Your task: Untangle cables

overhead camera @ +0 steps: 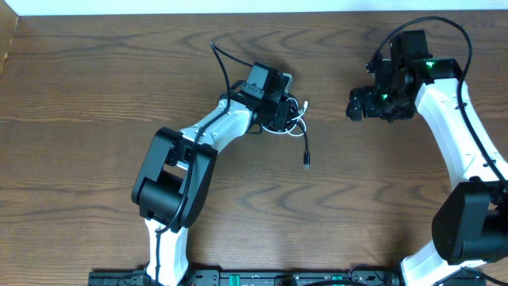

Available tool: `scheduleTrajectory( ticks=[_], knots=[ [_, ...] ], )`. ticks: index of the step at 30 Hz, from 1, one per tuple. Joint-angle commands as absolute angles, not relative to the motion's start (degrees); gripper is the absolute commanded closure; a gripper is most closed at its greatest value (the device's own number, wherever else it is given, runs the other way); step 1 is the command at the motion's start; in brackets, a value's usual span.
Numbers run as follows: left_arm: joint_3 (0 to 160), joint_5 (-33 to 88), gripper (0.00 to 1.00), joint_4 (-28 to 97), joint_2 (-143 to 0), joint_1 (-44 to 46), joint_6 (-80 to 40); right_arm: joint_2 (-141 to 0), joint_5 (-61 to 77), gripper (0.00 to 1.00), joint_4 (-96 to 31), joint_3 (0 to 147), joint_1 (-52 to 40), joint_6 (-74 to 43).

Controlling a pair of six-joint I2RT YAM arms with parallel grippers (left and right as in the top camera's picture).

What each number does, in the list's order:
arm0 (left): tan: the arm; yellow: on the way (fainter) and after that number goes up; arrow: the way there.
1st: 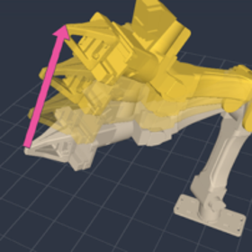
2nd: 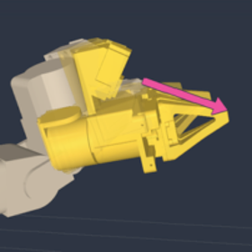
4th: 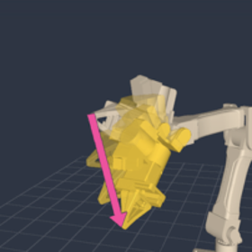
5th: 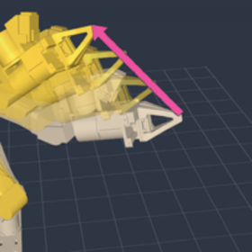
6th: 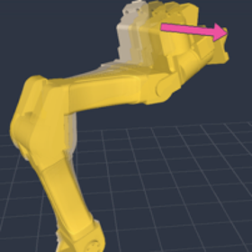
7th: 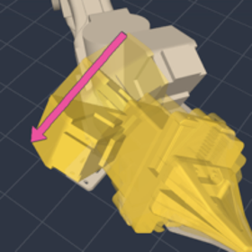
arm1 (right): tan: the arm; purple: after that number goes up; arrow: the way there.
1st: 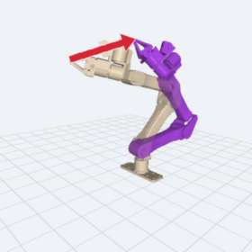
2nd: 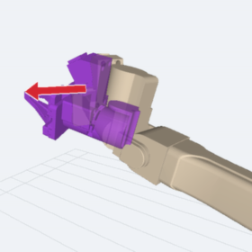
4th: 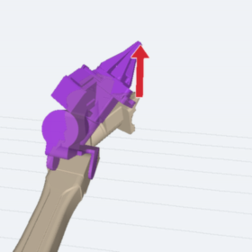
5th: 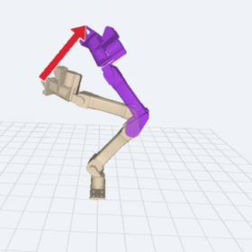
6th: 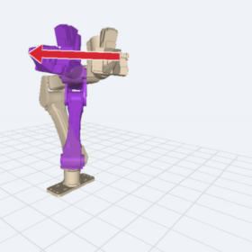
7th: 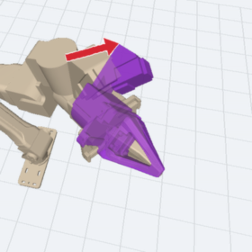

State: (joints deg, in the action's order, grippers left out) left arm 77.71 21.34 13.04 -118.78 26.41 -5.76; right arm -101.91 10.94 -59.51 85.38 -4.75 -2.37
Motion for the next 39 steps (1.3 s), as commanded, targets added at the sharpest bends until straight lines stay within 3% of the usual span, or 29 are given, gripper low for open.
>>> scheduleTrajectory(
  ticks=[1,8,16,32,36,37,39],
  knots=[
    [78.17,21.8,0.92,13.19,-115.15,26.44,-5.19,-102.0,11.55,0.11,-59.46,84.99,-5.37,-2.72],
    [78.22,21.78,0.92,14.09,-104.14,25.61,-5.17,-102.0,12.1,0.11,-59.35,84.99,-5.37,-2.46],
    [78.24,21.15,0.92,17.23,-92.44,24.82,-4.99,-102.02,25.52,0.09,-57.84,84.99,-5.37,2.28],
    [78.26,19.86,0.92,18.52,-84.42,24.82,-5.02,-102.02,33.87,0.06,-50.41,84.99,-13.82,2.2],
    [78.26,19.84,0.92,18.11,-84.42,24.82,-5.02,-102.02,33.47,0.14,-48.31,84.99,-17.06,-0.21],
    [78.26,19.73,0.92,17.63,-84.42,24.8,-4.99,-102.02,32.91,0.28,-47.46,84.99,-18.28,-2.11],
    [78.26,18.06,0.92,17.26,-84.42,24.82,-5.02,-102.02,31.83,0.35,-46.76,84.99,-19.27,-3.97]
  ],
)
